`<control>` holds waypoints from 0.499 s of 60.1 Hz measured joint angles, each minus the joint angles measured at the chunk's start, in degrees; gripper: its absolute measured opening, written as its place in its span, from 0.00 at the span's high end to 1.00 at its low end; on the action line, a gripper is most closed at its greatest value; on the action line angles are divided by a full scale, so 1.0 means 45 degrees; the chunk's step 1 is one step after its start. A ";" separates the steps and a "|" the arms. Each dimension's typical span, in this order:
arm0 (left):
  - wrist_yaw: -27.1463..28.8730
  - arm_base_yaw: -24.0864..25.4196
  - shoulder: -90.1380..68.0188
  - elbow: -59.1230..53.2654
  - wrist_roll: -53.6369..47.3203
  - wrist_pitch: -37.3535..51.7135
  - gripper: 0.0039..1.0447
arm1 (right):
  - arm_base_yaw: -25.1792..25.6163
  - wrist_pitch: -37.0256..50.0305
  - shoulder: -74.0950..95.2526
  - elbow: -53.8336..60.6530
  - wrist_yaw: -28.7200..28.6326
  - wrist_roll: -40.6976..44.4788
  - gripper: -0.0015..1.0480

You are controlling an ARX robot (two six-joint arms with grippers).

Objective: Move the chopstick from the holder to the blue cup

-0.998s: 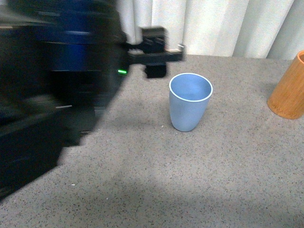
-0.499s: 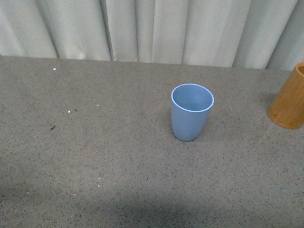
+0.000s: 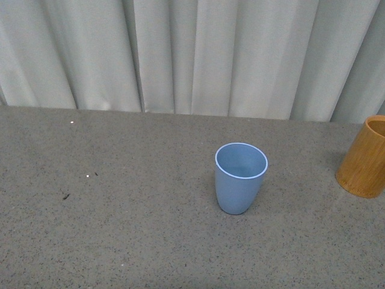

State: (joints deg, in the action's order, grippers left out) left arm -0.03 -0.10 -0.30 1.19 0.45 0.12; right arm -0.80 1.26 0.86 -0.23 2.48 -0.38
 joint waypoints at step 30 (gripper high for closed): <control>0.0010 0.0000 0.0015 0.0000 -0.0024 -0.0019 0.06 | 0.2210 0.8471 1.7194 -0.5124 0.1768 -0.1671 0.09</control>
State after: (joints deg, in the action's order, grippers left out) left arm 0.01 -0.10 -0.23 1.19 0.34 0.03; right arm 9.15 39.38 78.24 -23.29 10.44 -7.90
